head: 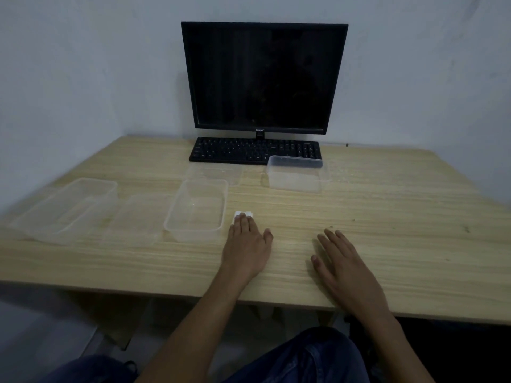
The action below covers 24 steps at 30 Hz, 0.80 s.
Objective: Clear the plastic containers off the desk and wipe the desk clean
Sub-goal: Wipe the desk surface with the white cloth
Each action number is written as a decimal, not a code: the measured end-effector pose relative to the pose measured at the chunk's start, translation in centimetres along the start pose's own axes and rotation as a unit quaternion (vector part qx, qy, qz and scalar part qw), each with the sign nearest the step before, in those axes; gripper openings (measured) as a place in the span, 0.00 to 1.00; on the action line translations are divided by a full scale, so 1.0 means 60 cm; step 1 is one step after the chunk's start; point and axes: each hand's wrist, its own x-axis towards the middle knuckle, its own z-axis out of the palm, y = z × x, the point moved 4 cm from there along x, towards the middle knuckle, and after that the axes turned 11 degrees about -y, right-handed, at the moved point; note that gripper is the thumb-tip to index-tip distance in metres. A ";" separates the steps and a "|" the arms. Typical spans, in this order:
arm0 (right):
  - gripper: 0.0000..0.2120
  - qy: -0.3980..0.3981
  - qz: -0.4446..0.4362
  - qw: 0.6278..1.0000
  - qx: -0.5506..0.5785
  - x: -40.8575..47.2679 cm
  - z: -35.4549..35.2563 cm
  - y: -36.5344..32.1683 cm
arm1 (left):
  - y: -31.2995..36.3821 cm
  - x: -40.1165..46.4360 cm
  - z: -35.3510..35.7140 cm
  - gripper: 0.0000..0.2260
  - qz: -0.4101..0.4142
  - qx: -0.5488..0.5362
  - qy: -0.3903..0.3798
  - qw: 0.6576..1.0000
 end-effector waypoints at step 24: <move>0.38 0.003 0.005 1.000 0.003 0.002 0.003 0.005 | 0.002 0.051 -0.017 0.31 -0.069 -0.023 0.015 0.997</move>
